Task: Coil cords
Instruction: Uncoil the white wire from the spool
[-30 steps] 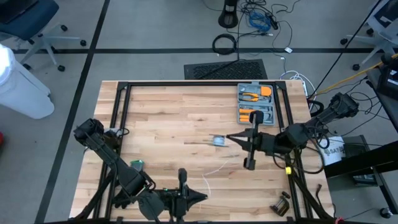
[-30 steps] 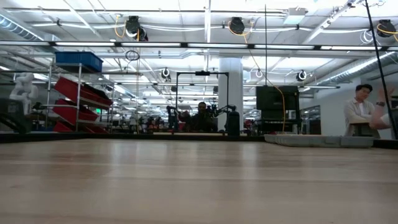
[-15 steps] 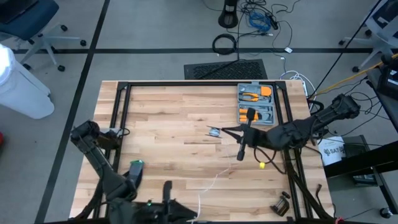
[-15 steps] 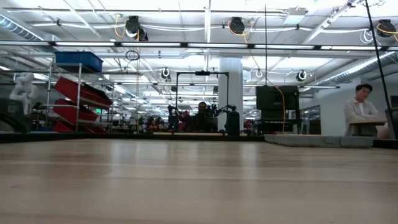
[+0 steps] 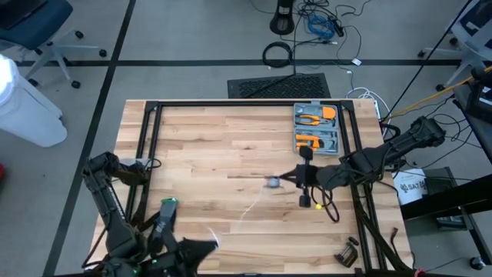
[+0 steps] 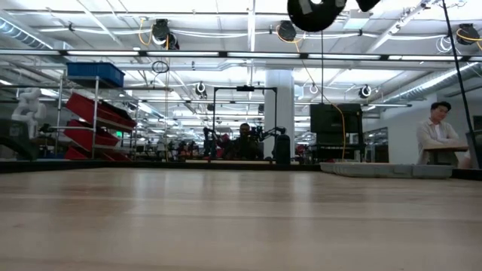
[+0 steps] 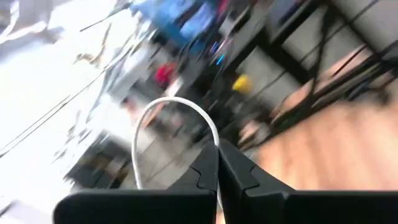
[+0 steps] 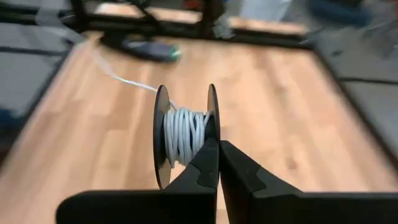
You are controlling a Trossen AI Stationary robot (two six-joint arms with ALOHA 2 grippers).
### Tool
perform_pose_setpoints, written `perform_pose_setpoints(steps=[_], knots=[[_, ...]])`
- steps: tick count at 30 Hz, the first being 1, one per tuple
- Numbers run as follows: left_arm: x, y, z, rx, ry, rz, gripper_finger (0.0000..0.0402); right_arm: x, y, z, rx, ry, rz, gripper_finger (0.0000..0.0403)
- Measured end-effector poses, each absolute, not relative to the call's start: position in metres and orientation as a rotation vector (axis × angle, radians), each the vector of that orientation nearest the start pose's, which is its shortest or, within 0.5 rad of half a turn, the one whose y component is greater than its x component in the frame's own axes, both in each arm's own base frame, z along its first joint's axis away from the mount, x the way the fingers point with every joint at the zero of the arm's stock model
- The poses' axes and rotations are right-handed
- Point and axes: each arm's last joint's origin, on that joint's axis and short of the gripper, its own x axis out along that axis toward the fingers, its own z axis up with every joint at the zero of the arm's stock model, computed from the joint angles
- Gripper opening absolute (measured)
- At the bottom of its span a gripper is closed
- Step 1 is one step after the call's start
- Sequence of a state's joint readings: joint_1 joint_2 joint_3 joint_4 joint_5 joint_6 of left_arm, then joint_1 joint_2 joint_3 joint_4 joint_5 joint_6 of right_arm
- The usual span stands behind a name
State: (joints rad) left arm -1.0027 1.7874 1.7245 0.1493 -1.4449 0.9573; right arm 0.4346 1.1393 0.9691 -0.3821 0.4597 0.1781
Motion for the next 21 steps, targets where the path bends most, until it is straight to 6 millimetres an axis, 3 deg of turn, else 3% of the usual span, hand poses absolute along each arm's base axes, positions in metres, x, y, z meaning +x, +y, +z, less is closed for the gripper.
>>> perform_pose_setpoints(steps=[8, 14, 21], knots=[[0.243, -0.312, 0.41, 0.877, 0.233, 0.491, 0.0002, 0.22, 0.11, 0.315, 0.018, 0.504, 0.267, 0.0], [0.25, -0.306, 0.407, 0.861, 0.248, 0.526, 0.0002, 0.218, 0.129, 0.331, -0.039, 0.322, 0.551, 0.0], [0.258, -0.296, 0.392, 0.87, 0.289, 0.597, 0.0002, 0.218, 0.134, 0.356, -0.125, 0.112, 0.612, 0.0]])
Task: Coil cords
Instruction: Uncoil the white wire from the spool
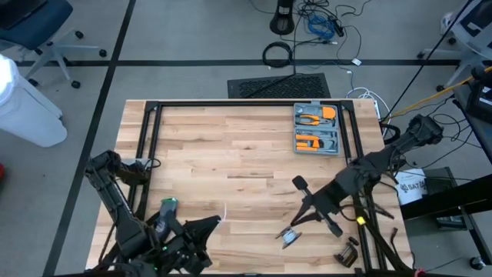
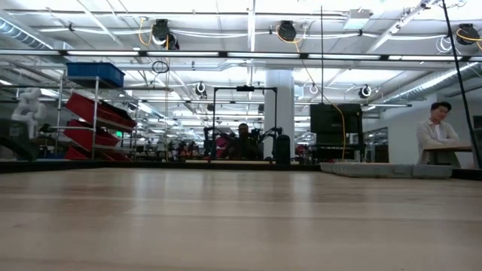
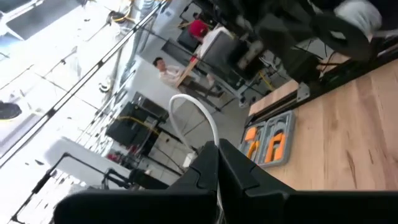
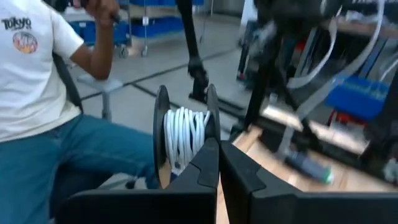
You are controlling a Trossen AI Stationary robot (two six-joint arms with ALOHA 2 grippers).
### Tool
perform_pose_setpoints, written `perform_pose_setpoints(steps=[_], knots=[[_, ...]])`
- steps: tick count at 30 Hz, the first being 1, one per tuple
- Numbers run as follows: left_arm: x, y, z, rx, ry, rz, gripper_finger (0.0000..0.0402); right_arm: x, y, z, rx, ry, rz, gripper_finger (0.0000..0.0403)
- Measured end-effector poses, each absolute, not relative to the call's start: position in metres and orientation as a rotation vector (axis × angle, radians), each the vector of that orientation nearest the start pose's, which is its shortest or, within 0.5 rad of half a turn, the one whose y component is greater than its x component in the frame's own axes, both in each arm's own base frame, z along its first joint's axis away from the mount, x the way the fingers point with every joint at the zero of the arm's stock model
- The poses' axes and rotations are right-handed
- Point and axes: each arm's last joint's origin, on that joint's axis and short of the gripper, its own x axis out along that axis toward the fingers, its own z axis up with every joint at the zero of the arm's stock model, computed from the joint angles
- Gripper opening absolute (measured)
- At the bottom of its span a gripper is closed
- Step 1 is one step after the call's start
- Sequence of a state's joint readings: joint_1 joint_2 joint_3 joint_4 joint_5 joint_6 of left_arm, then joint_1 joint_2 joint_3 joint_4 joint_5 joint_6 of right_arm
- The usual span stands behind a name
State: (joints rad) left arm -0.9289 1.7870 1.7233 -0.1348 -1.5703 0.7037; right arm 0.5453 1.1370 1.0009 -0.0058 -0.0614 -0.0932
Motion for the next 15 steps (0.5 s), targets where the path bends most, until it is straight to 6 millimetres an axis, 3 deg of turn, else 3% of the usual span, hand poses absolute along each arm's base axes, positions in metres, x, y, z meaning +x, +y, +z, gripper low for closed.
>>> perform_pose_setpoints(steps=[6, 15], knots=[[0.263, -0.289, 0.385, 0.821, 0.281, 0.607, 0.0002, 0.217, 0.134, 0.377, -0.158, -0.02, 0.606, 0.0], [0.275, -0.276, 0.369, 0.67, 0.284, 0.476, 0.0002, 0.215, 0.132, 0.404, -0.228, -0.292, 0.559, 0.0]])
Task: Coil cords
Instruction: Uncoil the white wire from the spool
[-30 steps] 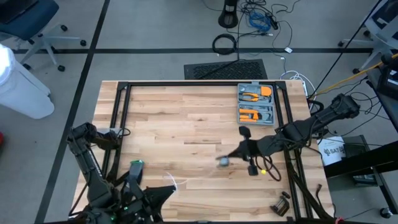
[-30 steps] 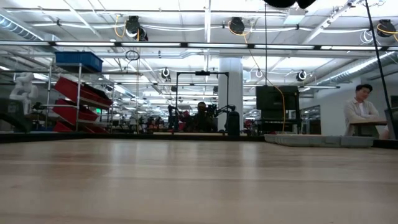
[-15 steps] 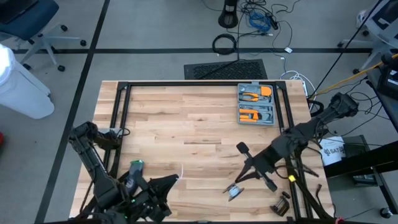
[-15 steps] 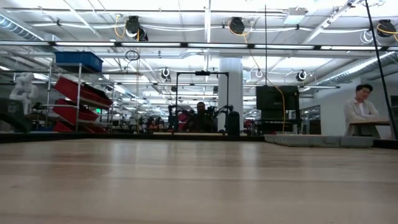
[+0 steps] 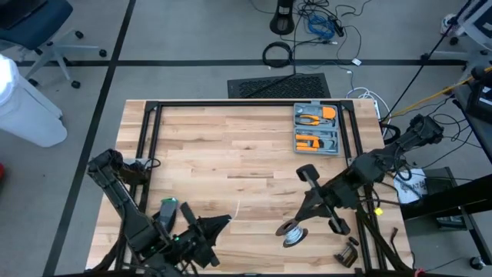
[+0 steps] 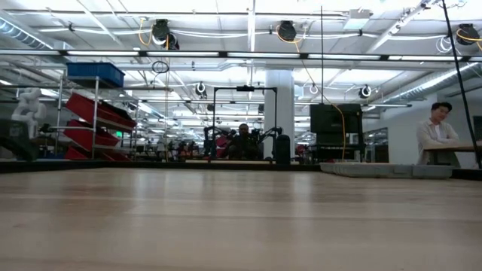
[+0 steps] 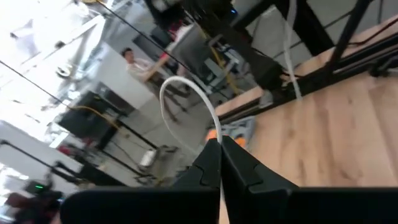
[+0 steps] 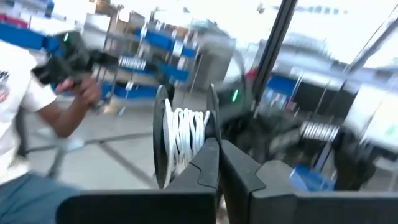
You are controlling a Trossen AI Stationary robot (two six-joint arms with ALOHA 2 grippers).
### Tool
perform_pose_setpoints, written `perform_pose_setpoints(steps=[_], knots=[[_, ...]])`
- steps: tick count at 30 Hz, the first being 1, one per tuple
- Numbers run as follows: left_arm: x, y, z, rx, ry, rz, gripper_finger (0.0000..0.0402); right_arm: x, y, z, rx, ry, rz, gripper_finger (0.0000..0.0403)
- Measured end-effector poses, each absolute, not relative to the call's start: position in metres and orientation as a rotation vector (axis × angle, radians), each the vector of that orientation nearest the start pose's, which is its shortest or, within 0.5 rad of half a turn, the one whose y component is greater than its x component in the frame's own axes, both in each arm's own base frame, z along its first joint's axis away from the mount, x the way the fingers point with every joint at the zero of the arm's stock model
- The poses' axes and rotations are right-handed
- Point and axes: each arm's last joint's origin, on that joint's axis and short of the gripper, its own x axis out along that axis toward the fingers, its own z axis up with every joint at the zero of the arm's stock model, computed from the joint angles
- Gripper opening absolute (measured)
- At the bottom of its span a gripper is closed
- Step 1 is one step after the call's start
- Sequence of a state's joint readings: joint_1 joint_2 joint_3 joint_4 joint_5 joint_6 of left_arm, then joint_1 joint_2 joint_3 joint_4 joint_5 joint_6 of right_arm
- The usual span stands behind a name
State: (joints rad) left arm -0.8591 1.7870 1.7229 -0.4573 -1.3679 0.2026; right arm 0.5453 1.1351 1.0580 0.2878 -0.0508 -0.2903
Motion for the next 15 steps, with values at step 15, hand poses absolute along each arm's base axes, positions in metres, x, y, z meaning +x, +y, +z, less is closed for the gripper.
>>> perform_pose_setpoints(steps=[15], knots=[[0.294, -0.26, 0.348, 0.474, 0.395, 0.252, 0.0002, 0.223, 0.099, 0.422, -0.488, -0.379, -0.068, 0.0]])
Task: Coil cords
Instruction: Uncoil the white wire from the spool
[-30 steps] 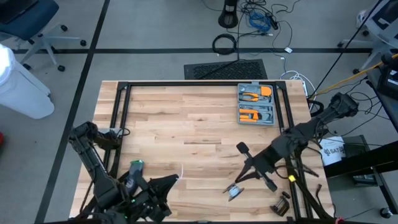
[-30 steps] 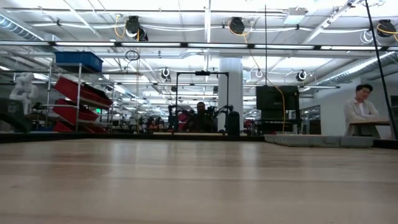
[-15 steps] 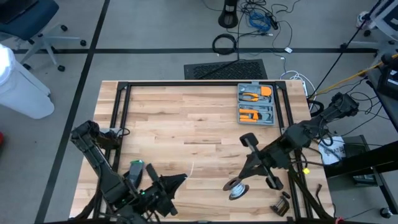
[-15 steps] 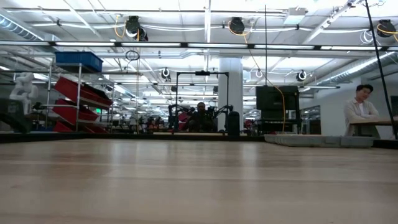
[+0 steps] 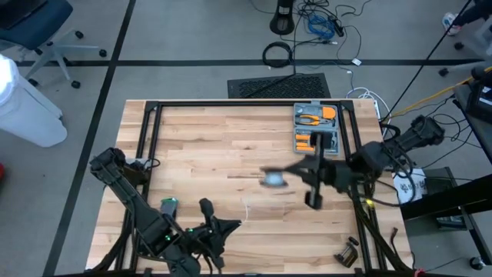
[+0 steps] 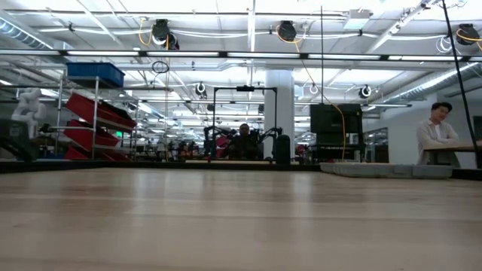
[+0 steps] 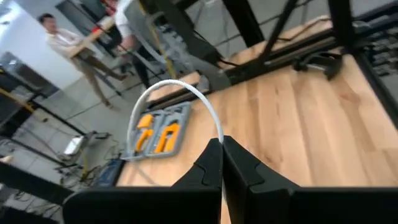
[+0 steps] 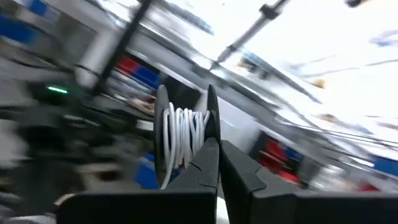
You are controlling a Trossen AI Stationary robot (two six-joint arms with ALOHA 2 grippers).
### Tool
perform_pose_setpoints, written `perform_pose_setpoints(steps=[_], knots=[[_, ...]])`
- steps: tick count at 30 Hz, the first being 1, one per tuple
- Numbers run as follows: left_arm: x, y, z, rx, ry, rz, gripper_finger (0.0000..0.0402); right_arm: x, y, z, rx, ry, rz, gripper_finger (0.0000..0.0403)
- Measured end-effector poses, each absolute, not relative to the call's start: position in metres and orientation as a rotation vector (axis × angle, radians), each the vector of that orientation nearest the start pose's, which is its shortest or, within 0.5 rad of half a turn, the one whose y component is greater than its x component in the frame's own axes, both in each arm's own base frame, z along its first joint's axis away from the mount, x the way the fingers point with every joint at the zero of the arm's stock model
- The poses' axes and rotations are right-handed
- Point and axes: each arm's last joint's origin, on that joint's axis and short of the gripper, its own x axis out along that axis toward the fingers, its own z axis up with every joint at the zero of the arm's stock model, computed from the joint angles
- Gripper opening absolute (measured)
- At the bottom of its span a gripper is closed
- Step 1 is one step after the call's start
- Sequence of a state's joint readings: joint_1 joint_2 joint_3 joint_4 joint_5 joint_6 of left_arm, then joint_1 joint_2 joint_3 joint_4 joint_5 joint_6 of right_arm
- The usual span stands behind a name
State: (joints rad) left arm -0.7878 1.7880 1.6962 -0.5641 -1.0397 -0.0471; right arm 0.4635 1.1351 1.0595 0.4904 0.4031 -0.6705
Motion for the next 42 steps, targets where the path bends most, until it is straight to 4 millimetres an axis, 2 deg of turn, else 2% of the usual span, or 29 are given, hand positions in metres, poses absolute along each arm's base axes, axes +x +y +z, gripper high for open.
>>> perform_pose_setpoints(steps=[8, 13, 17, 23, 31, 36, 42], knots=[[0.3, -0.26, 0.348, 0.426, 0.417, 0.119, 0.0002, 0.235, 0.061, 0.424, -0.517, -0.34, -0.262, 0.0], [0.302, -0.266, 0.351, 0.422, 0.401, -0.01, 0.0002, 0.239, 0.032, 0.423, -0.532, -0.27, -0.468, 0.0], [0.304, -0.271, 0.357, 0.422, 0.348, -0.097, 0.0002, 0.241, 0.011, 0.422, -0.54, -0.217, -0.588, 0.0], [0.296, -0.289, 0.373, 0.485, 0.196, -0.221, 0.0002, 0.245, -0.011, 0.412, -0.514, -0.105, -0.649, 0.0], [0.256, -0.328, 0.412, 0.666, -0.139, -0.292, 0.0002, 0.249, -0.016, 0.381, -0.401, 0.149, -0.584, 0.0], [0.227, -0.341, 0.434, 0.767, -0.264, -0.115, 0.0002, 0.248, -0.01, 0.365, -0.34, 0.274, -0.54, 0.0], [0.21, -0.337, 0.452, 0.813, -0.267, 0.101, 0.0002, 0.247, -0.001, 0.347, -0.276, 0.338, -0.498, 0.0]])
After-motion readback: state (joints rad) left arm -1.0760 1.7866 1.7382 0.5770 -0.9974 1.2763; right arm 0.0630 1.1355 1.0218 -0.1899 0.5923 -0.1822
